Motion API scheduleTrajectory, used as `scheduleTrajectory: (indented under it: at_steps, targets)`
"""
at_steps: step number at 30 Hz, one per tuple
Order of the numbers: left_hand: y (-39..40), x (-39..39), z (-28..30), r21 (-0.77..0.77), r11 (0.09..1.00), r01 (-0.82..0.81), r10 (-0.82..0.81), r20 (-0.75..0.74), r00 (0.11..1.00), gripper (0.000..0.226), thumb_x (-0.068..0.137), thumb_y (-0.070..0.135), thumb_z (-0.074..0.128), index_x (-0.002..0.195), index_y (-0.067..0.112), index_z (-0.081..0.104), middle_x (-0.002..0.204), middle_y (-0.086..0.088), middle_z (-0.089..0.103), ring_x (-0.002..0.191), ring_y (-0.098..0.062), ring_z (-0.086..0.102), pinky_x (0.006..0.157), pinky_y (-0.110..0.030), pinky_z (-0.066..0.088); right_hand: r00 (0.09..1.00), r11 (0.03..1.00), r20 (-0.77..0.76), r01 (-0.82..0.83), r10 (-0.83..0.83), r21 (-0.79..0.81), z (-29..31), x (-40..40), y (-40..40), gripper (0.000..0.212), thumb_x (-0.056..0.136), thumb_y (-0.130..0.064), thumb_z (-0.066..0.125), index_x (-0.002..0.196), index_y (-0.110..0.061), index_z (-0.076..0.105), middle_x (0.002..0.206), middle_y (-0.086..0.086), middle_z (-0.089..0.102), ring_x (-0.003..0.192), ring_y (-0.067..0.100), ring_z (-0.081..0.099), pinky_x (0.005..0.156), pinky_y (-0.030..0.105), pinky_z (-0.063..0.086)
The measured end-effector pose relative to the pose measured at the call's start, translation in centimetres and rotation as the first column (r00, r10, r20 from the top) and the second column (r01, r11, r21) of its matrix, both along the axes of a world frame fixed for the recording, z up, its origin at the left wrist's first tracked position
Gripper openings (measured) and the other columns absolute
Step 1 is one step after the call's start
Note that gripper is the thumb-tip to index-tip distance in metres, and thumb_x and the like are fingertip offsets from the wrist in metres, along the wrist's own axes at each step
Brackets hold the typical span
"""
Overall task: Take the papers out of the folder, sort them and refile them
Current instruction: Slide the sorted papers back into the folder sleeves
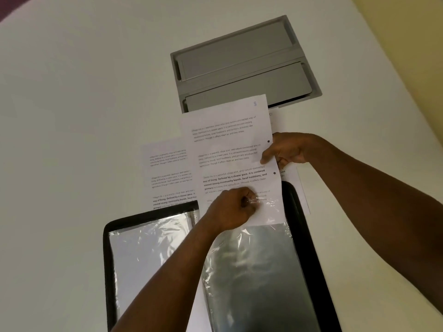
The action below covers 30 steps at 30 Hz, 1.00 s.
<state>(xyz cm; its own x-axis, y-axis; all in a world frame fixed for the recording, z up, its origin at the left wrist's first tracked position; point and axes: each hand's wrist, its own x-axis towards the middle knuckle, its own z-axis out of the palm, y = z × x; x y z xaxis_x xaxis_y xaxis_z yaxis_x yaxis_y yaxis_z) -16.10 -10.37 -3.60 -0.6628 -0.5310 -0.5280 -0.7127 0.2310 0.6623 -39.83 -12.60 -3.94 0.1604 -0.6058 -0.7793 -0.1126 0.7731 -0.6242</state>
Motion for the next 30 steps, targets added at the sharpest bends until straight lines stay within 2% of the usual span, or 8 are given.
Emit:
scheduleTrajectory:
  at_steps: [4,8,10,13,16,19,23,30]
  targets:
    - [0.7,1.3,0.0,-0.186,0.976,0.116,-0.087,0.159,0.983,0.020,0.094,0.031,0.052,0.105,0.021,0.065,0.098,0.005,0.068,0.088,-0.017,0.063,0.078,-0.032,0.052,0.999,0.999,-0.001,-0.033,0.033,0.027,-0.2,0.9,-0.4,0.036,0.084,0.004,0.066,0.117,-0.010,0.062,0.112,0.011,0.070,0.094,0.024,0.070,0.070,0.033,0.059]
    - [1.7,0.9,-0.1,-0.307,0.948,0.089,-0.057,0.111,0.992,0.019,0.096,0.030,0.052,0.107,0.023,0.065,0.099,0.005,0.069,0.087,-0.015,0.063,0.074,-0.029,0.051,0.992,0.991,0.017,-0.122,0.121,0.047,-0.7,3.0,-0.6,0.040,0.083,0.005,0.068,0.119,-0.010,0.059,0.113,0.011,0.069,0.099,0.028,0.068,0.085,0.045,0.057]
    - [1.8,0.9,0.0,-0.318,0.947,0.049,-0.024,0.080,0.996,0.017,0.094,0.030,0.054,0.106,0.023,0.065,0.096,0.007,0.069,0.085,-0.013,0.063,0.072,-0.027,0.050,0.992,0.991,0.024,-0.128,0.127,0.043,-0.7,3.3,-0.6,0.042,0.083,0.004,0.068,0.122,-0.009,0.058,0.114,0.012,0.068,0.098,0.028,0.068,0.084,0.045,0.057]
    - [1.3,1.8,0.1,-0.245,0.968,-0.044,0.060,0.056,0.997,0.015,0.091,0.031,0.057,0.103,0.025,0.065,0.086,0.010,0.066,0.078,-0.011,0.062,0.067,-0.025,0.047,0.999,0.999,-0.017,-0.035,0.035,0.007,-0.3,2.2,-0.5,0.039,0.085,0.004,0.066,0.120,-0.009,0.059,0.111,0.009,0.069,0.093,0.022,0.069,0.070,0.032,0.060]
    - [0.5,2.7,-0.2,-0.136,0.984,-0.114,0.117,0.014,0.993,0.010,0.092,0.026,0.059,0.096,0.021,0.067,0.082,0.008,0.066,0.076,-0.012,0.062,0.071,-0.027,0.051,1.000,1.000,-0.005,0.001,-0.001,0.020,0.1,1.2,-0.3,0.036,0.085,0.005,0.064,0.117,-0.011,0.061,0.108,0.008,0.071,0.090,0.020,0.070,0.064,0.029,0.058]
    - [0.2,2.3,0.0,-0.027,0.994,-0.106,0.105,-0.039,0.994,0.010,0.092,0.019,0.059,0.090,0.016,0.068,0.086,0.003,0.069,0.079,-0.012,0.063,0.071,-0.022,0.047,0.997,0.996,-0.011,-0.074,0.074,0.050,-0.1,1.9,-0.1,0.038,0.085,0.002,0.066,0.120,-0.011,0.061,0.111,0.008,0.071,0.092,0.021,0.070,0.067,0.032,0.059]
    - [0.4,0.6,0.7,0.111,0.988,-0.105,0.114,-0.075,0.991,0.014,0.094,0.021,0.059,0.081,0.025,0.064,0.075,0.015,0.062,0.065,0.000,0.057,0.060,-0.010,0.040,0.992,0.990,0.031,-0.123,0.121,0.062,-0.5,3.2,0.1,0.041,0.085,-0.006,0.071,0.123,-0.015,0.060,0.115,0.008,0.070,0.101,0.023,0.069,0.087,0.044,0.056]
    - [0.6,0.1,0.2,0.203,0.948,-0.246,0.269,-0.090,0.959,0.011,0.094,0.021,0.059,0.086,0.020,0.067,0.076,0.007,0.068,0.065,-0.003,0.061,0.061,-0.018,0.046,0.980,0.979,-0.013,-0.196,0.197,0.050,-0.1,2.2,0.7,0.043,0.082,-0.003,0.073,0.120,-0.016,0.060,0.114,0.007,0.070,0.099,0.022,0.070,0.086,0.042,0.057]
